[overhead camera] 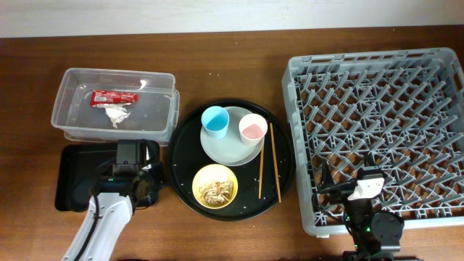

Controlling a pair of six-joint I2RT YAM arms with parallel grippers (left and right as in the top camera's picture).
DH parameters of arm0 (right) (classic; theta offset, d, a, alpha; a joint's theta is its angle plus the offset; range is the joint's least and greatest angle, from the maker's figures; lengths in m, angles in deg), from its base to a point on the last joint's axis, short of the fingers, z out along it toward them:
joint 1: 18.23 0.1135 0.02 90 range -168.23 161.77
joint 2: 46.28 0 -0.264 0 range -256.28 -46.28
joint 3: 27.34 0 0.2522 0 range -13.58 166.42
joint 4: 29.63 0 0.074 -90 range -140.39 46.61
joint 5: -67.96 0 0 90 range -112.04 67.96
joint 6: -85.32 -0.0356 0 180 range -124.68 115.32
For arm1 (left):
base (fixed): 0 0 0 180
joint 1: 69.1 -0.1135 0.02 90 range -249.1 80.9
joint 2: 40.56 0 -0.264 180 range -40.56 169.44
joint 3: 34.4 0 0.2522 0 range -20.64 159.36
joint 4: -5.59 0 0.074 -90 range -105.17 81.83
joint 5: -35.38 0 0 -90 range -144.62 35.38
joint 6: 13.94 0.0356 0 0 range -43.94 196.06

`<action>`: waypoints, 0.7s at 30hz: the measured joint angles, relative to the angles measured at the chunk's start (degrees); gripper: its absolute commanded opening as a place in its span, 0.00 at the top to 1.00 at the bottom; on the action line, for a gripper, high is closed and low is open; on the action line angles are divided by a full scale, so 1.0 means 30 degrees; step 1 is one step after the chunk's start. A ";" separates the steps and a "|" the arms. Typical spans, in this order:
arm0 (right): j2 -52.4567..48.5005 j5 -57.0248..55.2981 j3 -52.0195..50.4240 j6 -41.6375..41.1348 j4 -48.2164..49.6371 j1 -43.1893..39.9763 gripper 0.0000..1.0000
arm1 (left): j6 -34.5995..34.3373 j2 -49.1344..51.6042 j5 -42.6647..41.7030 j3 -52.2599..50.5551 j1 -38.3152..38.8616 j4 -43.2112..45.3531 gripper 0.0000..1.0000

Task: Sort waste into correct bins and load items into the dishwasher rack
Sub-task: 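Place the orange item onto the black rectangular tray, then grasp the rim of the yellow bowl of peanut shells with left gripper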

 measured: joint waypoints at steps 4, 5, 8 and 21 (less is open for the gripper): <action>0.0000 0.0000 0.0000 0.0007 0.0000 0.0000 0.02 | 0.0000 0.0000 -0.0007 0.0000 0.0408 0.0015 0.99; 0.0000 0.0000 0.0000 0.0007 0.0000 0.0000 0.02 | 0.0000 0.0000 -0.0007 0.0000 0.0408 0.0015 0.99; 0.0000 0.0000 0.0000 -0.0007 0.0000 0.0000 0.02 | 0.0007 -0.0138 -0.0036 0.0182 0.0408 -0.0758 0.94; 0.0000 0.0000 0.0000 -0.0007 0.0000 0.0000 0.02 | 0.4605 -0.3060 -0.3636 0.3577 0.3220 -0.3016 0.58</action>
